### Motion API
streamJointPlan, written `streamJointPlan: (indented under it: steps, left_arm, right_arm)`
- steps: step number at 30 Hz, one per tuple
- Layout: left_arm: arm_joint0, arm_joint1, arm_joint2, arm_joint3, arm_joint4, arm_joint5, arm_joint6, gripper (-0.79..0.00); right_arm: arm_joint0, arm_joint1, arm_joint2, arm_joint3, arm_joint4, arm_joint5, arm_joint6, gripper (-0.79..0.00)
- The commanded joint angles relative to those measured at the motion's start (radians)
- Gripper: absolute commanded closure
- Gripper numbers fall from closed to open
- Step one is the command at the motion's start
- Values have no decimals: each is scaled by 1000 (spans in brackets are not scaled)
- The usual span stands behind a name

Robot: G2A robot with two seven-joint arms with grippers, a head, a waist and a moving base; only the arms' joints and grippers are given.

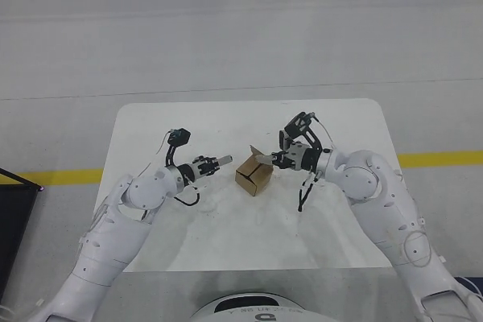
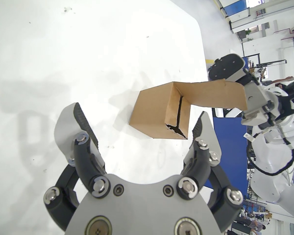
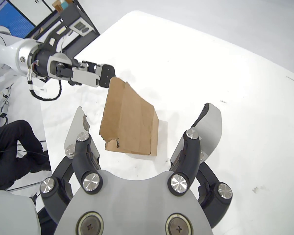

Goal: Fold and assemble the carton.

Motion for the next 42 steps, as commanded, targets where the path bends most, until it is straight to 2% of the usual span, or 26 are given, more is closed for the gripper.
streamJointPlan:
  steps: [1, 2, 3, 5, 7, 8, 10, 12, 15, 16, 18, 20, 25, 27, 28, 35, 40, 42]
  left_arm:
    - [2, 0, 3, 4, 0, -2, -8, -785]
    - [1, 0, 6, 6, 2, -1, -19, -677]
    - [0, 1, 10, 9, 6, 3, -32, -372]
    - [-4, 1, 16, 13, 13, 17, -52, -345]
    - [-6, 0, 19, 13, 10, 23, -61, -379]
    - [-5, 1, 19, 12, 11, 23, -62, -443]
    - [3, 3, 16, 4, 0, 21, -83, -680]
    - [15, 6, 6, -9, -4, 17, -105, -763]
    - [35, 12, -2, -27, 4, 20, -132, -745]
    - [39, 13, -2, -31, 7, 24, -140, -730]
    - [43, 14, 5, -36, 18, 35, -152, -711]
    - [39, 12, 21, -38, 22, 45, -163, -727]
    - [-11, 0, 90, -9, 72, 86, -161, -711]
    - [-38, -9, 131, 10, 102, 111, -138, -711]
    - [-53, -15, 150, 23, 109, 124, -134, -714]
    - [-137, -45, 218, 107, 107, 169, -71, -699]
    - [-154, -53, 226, 129, 89, 160, -52, -748]
    - [-154, -54, 223, 132, 86, 155, -45, -754]
  right_arm:
    - [-5, 1, 12, 5, 23, -39, -43, -693]
    - [-6, 2, 19, 10, 34, -56, -56, -668]
    - [-6, 3, 25, 15, 40, -65, -71, -677]
    - [-6, 3, 32, 22, 60, -84, -101, -686]
    - [-3, 2, 39, 31, 82, -97, -142, -674]
    - [-1, 1, 45, 39, 92, -90, -166, -665]
    - [3, -2, 48, 59, 100, -45, -199, -665]
    - [15, -6, 38, 85, 127, -5, -183, -665]
    - [44, -10, 27, 117, 146, 90, -148, -643]
    - [51, -12, 20, 120, 152, 99, -137, -613]
    - [62, -14, 6, 127, 162, 97, -103, -579]
    - [73, -14, -11, 130, 170, 82, -56, -536]
    - [105, -18, -54, 139, 190, 55, 38, -502]
    - [111, -19, -64, 141, 201, 45, 50, -449]
    - [113, -20, -71, 143, 208, 38, 63, -391]
    - [141, -22, -98, 173, 251, 37, 138, -391]
    - [148, -23, -112, 176, 275, 18, 161, -453]
    - [147, -23, -117, 174, 283, 7, 170, -453]
